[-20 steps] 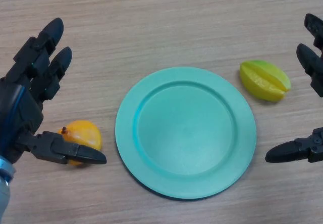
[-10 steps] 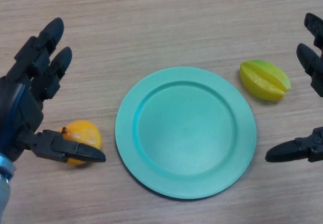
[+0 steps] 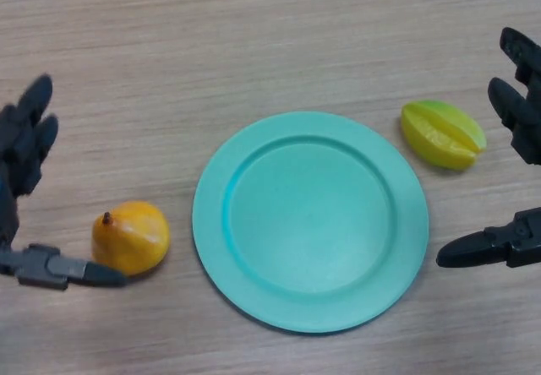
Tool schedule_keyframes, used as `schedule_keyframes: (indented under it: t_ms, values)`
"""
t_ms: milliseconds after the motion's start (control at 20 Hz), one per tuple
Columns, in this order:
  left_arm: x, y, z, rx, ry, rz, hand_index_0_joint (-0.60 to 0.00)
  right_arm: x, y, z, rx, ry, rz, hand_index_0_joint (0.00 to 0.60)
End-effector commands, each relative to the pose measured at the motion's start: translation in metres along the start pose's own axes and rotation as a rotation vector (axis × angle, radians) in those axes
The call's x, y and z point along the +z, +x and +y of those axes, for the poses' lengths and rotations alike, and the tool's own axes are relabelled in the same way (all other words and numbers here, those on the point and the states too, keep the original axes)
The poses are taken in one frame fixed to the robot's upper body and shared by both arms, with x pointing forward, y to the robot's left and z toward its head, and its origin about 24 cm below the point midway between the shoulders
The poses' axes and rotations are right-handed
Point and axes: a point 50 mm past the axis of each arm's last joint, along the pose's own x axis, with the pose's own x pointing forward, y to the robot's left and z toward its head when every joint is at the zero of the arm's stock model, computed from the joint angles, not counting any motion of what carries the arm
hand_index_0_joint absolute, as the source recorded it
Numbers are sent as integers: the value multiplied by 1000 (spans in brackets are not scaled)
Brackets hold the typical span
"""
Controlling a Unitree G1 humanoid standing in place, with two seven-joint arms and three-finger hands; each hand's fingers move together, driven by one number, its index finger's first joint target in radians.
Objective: Pick up the yellow pear and place it on the plate
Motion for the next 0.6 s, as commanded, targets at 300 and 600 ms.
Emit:
schedule_keyframes:
  t_ms: [300,600]
  values:
    - [0,0,18,36,187,-141,0,29,-3,-9,-39,-81,-188,0]
    - [-21,10,4,-10,258,-105,-550,29,-4,-10,-50,-115,-195,0]
